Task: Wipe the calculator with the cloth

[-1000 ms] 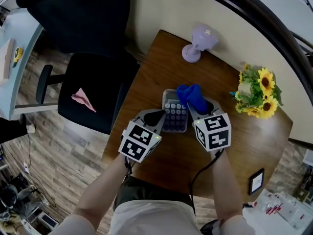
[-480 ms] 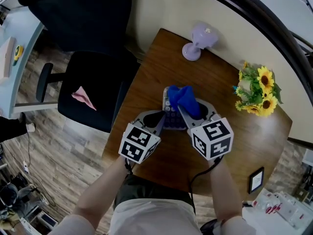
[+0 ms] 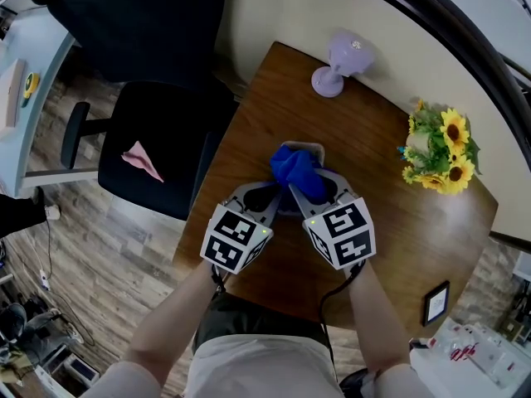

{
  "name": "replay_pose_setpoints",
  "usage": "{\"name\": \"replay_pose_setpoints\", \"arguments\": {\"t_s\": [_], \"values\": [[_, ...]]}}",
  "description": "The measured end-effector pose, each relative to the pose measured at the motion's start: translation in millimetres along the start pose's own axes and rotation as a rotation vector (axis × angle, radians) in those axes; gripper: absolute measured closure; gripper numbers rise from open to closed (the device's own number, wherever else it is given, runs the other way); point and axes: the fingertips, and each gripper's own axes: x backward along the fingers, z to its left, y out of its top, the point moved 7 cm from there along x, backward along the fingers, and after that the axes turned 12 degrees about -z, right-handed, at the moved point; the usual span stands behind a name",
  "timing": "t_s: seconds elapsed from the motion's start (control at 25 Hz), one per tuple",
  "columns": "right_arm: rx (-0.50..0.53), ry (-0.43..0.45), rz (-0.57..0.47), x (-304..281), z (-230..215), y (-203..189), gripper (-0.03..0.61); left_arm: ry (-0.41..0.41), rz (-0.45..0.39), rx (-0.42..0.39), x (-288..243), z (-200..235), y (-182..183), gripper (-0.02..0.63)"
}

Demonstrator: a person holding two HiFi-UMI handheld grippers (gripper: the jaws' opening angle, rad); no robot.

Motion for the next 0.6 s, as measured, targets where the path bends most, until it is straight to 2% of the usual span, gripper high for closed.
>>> {"name": "replay_pose_setpoints", "arguments": {"t_s": [0.16,0.28,0.44,0.6], "values": [[-0.012,-0.041,0.015,18,-15,-10,0.456,0.003,-0.002,-0.013,0,-1,-1,0.611],[-0.058,-0.091,0.019,31,-30,-20,0.449,-0.004,0.0,-0.017,0,0,0,0.611],[-0.056,-0.236,0.078,49,-57,-36,0.453,0.002,-0.005,-0.028,0,-1,0,0.611],[-0.116,-0.261,0.019,66,-65,-31,0.454,0.0,-0.008,-0.029,0,-1,0,0.611]]}}
